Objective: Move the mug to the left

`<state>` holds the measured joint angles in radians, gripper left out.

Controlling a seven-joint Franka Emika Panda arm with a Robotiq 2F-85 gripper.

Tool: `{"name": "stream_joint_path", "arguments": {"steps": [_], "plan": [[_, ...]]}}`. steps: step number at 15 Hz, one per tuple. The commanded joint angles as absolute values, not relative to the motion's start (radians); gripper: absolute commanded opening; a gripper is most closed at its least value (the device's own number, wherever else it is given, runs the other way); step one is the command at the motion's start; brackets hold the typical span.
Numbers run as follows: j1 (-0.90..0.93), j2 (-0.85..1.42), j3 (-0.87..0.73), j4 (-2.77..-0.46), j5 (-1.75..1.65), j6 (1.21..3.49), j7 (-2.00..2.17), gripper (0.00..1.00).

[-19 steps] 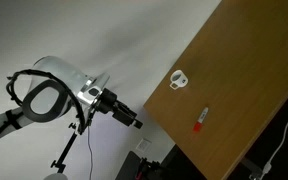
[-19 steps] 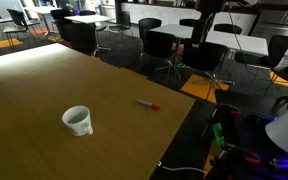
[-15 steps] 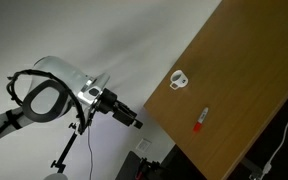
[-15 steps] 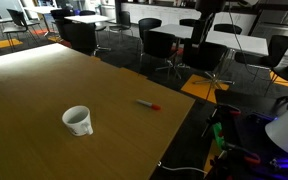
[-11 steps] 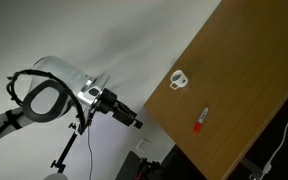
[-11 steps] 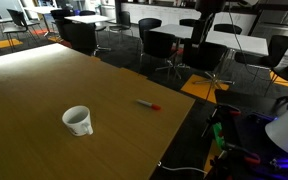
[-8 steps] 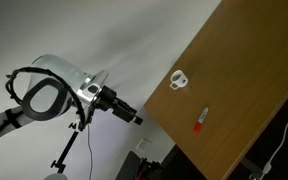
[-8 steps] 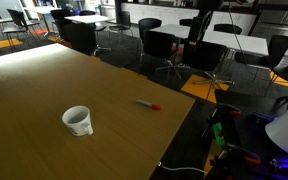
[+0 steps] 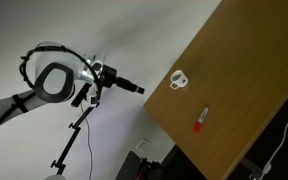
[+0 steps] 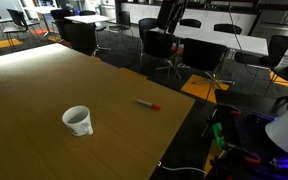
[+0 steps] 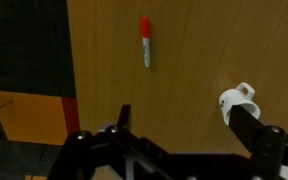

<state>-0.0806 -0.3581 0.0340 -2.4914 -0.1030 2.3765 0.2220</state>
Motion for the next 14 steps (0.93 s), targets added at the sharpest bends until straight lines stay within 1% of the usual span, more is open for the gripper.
{"name": "stream_joint_path", "arguments": {"steps": [1,4,6,14], "plan": [[-0.039,-0.226,0.031,-2.386,-0.029,2.468,0.211,1.0],[-0.01,-0.133,0.037,-2.332,-0.007,2.555,0.177,1.0],[0.027,-0.072,0.029,-2.299,0.019,2.583,0.039,1.0],[0.046,0.125,0.069,-2.186,0.092,2.59,-0.442,1.0]]}}
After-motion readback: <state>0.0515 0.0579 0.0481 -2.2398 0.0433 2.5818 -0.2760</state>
